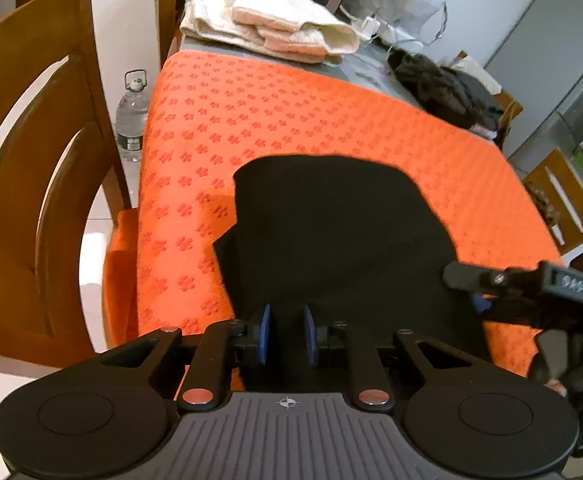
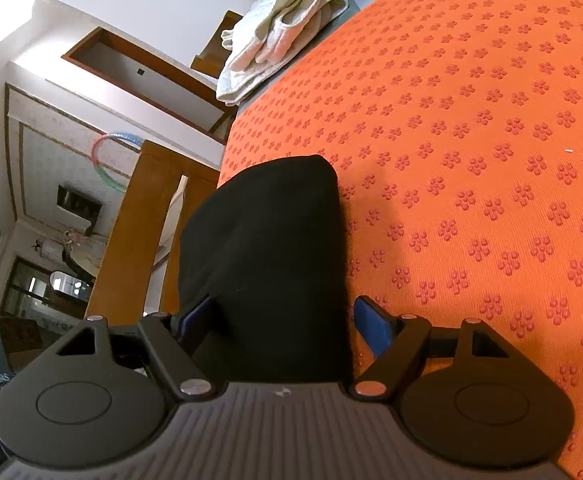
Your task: Fold clothes
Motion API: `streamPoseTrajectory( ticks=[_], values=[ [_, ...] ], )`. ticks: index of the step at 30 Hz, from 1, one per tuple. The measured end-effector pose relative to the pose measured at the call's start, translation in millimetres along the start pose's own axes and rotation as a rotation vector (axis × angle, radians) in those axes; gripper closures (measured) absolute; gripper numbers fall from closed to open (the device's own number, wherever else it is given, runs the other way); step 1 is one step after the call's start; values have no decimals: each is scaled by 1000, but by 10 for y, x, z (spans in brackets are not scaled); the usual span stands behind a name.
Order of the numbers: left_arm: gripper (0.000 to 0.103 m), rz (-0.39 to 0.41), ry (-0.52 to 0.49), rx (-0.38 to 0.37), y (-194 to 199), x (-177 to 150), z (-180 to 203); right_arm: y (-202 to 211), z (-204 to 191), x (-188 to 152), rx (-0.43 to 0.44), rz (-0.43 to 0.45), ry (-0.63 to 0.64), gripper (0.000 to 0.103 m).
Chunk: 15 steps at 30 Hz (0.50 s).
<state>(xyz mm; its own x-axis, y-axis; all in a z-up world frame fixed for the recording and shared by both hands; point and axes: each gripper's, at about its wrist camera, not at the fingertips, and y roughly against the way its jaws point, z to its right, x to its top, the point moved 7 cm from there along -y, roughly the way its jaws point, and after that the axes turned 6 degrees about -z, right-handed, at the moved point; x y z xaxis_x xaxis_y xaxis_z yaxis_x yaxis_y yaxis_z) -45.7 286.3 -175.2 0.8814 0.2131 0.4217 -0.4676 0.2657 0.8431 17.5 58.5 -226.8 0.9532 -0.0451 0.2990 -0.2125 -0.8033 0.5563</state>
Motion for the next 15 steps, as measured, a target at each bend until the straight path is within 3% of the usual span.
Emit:
streamPoseTrajectory(
  ticks=[4, 9, 13, 15],
  values=[
    [81, 5, 19, -5, -4, -34, -57, -11, -12, -18, 69, -11, -38, 25],
    [78, 5, 45, -23, -19, -48, -122, -155, -52, -53, 79, -20, -49, 25],
    [79, 35, 94, -69, 93, -49, -183, -136, -157, -11, 49, -6, -49, 59],
    [78, 60, 128, -103, 191, -44, -221, -78, -277, 29, 29, 3, -26, 65]
  ],
)
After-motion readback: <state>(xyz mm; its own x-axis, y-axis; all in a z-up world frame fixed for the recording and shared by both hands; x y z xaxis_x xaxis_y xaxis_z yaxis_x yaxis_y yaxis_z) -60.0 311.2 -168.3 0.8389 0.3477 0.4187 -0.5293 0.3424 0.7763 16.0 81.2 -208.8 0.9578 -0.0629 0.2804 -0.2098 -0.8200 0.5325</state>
